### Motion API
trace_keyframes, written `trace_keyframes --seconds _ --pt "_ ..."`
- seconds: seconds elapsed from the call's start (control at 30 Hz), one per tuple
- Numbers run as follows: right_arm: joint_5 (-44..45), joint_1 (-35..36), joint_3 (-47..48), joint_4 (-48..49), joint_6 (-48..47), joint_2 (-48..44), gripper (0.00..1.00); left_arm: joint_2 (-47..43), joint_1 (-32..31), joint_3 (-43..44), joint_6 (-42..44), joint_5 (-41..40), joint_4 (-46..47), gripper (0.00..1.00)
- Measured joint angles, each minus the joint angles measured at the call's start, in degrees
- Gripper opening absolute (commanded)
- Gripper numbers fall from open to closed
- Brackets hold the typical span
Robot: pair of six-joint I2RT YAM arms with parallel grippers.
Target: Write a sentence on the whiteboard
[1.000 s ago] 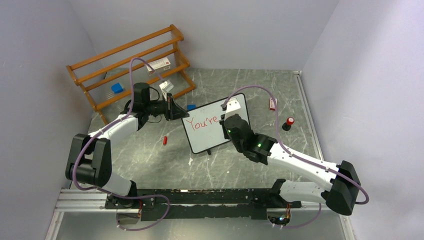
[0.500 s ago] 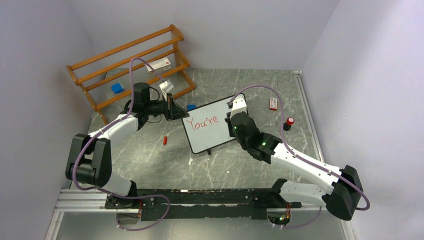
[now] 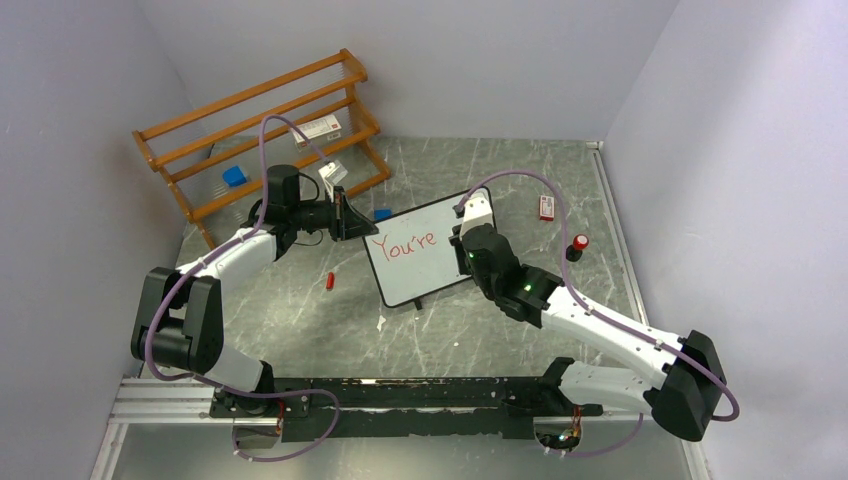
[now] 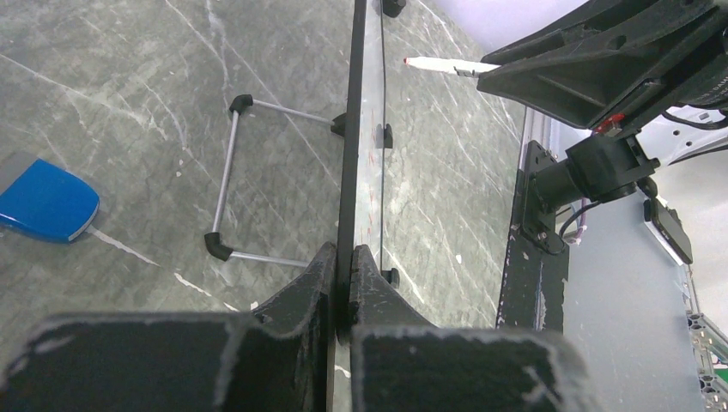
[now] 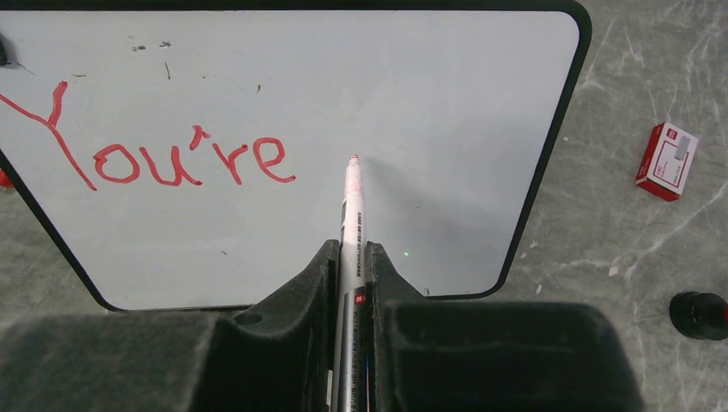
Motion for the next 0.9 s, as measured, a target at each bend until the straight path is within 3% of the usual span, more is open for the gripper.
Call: trace_keyframes --seconds 0.5,0.9 --pt "-0.74 1.29 -0.37 -0.39 0.13 0.00 0.00 0.20 -0.02 0.24 0.15 0.02 -0.35 0.05" --pt "4.24 13.86 -1.42 0.87 3.06 3.39 0.00 0.20 -0.02 0.24 0.11 0.02 -0.31 0.05"
